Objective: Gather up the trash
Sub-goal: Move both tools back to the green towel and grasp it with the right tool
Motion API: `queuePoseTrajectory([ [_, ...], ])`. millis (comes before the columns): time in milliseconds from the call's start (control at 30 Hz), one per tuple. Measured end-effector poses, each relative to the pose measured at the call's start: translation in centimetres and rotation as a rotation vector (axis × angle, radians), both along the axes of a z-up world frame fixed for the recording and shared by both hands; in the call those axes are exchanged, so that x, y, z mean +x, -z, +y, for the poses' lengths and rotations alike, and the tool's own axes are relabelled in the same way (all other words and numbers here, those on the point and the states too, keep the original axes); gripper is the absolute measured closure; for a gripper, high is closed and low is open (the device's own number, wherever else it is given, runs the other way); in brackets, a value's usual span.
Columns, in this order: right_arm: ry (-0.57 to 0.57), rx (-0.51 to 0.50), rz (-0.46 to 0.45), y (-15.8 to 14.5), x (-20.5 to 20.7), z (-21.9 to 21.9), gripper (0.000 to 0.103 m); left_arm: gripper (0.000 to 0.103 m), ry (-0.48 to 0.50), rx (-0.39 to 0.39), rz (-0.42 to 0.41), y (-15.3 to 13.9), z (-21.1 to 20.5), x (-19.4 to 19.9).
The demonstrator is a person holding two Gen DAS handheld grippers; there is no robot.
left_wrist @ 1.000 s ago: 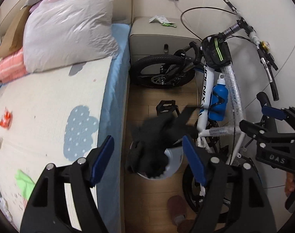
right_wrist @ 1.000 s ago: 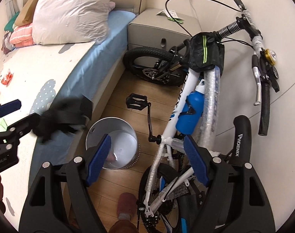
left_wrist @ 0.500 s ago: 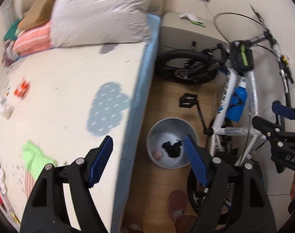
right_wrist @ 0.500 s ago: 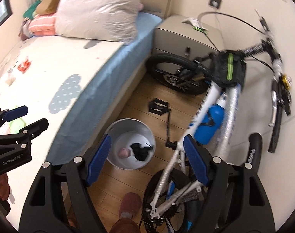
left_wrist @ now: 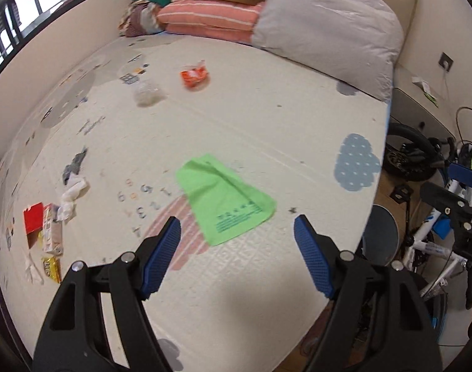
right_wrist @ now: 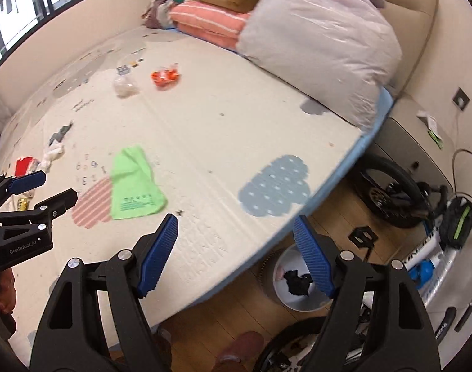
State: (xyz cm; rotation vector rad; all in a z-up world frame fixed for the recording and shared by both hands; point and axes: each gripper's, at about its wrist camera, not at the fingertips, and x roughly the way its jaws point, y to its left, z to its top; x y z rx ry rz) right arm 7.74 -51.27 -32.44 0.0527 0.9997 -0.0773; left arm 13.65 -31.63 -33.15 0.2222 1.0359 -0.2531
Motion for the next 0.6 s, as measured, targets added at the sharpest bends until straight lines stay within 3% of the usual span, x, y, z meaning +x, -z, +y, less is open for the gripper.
queuePoseTrajectory([
  [333, -0.176, -0.017, -0.025, -1.9, 6.1, 13.7, 0.029, 0.028, -0.181, -0.022, -0.01, -1.7, 13.5, 2.5],
  [600, -0.191, -0.019, -0.02, -1.1, 9.2, 18.3, 0.029, 0.027, -0.189, -0.042, -0.016, -0.9, 17.3, 5.0],
])
